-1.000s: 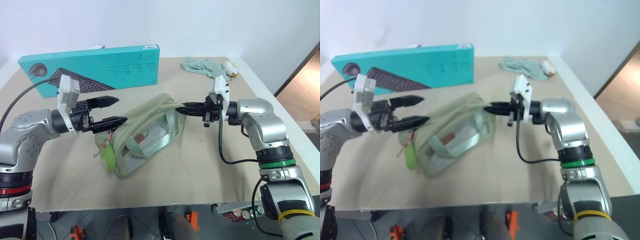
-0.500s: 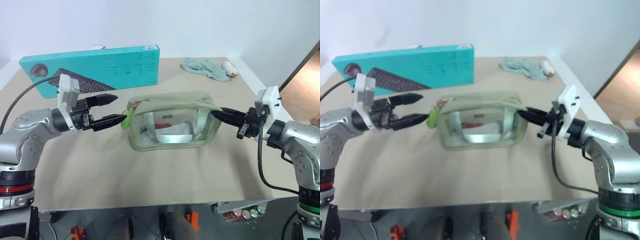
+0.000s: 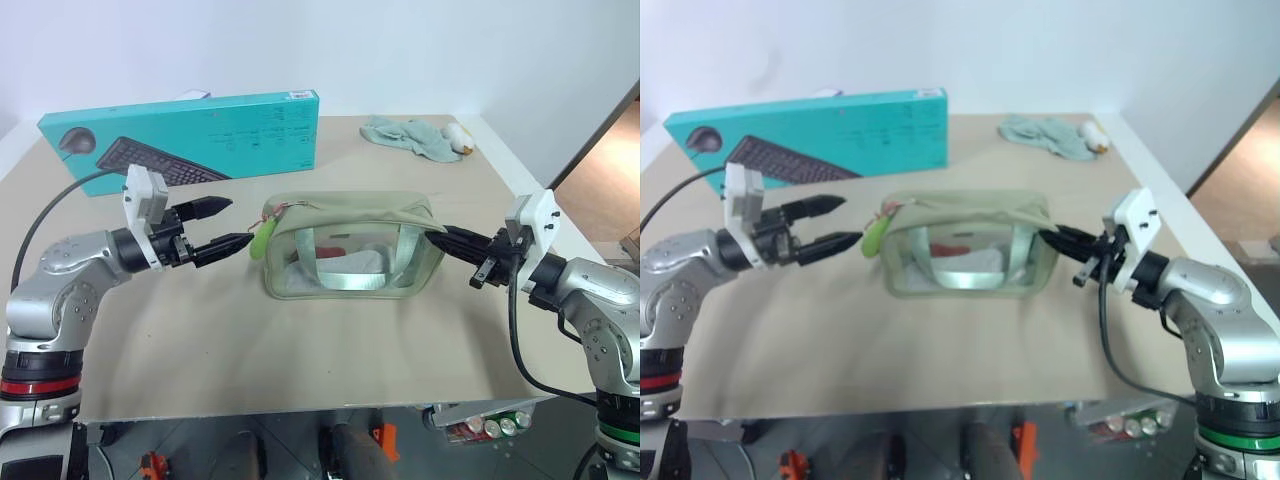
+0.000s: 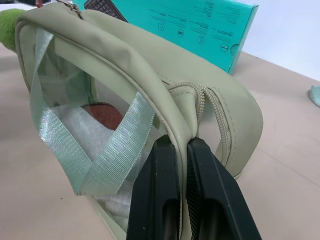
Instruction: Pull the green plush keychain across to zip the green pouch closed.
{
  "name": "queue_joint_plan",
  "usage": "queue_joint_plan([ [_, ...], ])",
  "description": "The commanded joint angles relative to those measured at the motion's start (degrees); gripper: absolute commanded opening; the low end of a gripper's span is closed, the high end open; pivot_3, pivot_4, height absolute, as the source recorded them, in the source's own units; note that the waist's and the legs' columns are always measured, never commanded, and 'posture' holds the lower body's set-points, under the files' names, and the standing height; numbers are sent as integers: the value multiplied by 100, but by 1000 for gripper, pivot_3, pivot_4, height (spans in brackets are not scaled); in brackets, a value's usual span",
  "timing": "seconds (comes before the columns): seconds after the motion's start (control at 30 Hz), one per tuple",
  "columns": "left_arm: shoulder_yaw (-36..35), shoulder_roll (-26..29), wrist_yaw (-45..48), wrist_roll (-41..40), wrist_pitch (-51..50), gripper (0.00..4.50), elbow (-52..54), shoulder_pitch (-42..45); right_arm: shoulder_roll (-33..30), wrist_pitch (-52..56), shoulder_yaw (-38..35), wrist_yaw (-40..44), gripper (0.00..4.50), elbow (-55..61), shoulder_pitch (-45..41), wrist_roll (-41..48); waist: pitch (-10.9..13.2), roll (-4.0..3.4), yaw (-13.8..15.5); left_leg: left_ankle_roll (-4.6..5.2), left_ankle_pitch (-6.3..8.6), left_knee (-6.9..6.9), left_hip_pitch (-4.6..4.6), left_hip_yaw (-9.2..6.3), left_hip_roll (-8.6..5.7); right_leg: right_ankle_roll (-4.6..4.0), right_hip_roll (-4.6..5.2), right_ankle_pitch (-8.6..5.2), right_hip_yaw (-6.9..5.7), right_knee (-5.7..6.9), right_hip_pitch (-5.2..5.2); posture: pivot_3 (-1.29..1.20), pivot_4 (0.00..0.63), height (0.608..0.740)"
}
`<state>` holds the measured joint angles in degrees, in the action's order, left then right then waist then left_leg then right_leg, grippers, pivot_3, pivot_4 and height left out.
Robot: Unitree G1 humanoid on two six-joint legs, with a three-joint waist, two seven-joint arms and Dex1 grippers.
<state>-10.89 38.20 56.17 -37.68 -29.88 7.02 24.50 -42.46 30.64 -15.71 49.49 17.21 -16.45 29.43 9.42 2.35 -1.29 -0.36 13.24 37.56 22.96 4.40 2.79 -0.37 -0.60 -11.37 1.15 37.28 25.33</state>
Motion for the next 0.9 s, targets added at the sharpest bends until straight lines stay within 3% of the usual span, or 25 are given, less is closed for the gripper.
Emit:
queue_joint_plan([
  [0.03,-105,-26,-170,-4,71,4500,382,-228,-40,-117,-31,-38,94,94,-61,44,0,0,1,0,0,0,0,0,1,0,0,0,0,0,0,0,150,740],
  [0.27,-108,-79,-292,-375,-277,4500,726,-351,-67,-168,47,10,94,-50,-164,10,0,1,6,0,0,0,-1,-1,3,-3,-3,-1,-1,0,-1,0,150,740],
  [0.57,45,-156,-425,-42,-5,4500,510,-250,-112,-241,85,44,94,-132,-177,-25,-1,1,3,0,0,0,-3,0,3,-3,-6,-1,0,0,-2,0,150,740],
  [0.7,166,-156,-361,109,94,3428,401,-197,-124,-241,69,26,0,-109,-156,-12,-1,1,1,0,0,0,-4,0,3,-4,-6,-1,0,0,-2,0,150,740],
  [0.9,310,-237,-308,261,232,1344,283,-133,-137,-238,40,10,0,-98,-128,-7,-1,1,6,0,0,0,-3,0,3,-4,-5,-1,-1,0,-2,0,150,740],
])
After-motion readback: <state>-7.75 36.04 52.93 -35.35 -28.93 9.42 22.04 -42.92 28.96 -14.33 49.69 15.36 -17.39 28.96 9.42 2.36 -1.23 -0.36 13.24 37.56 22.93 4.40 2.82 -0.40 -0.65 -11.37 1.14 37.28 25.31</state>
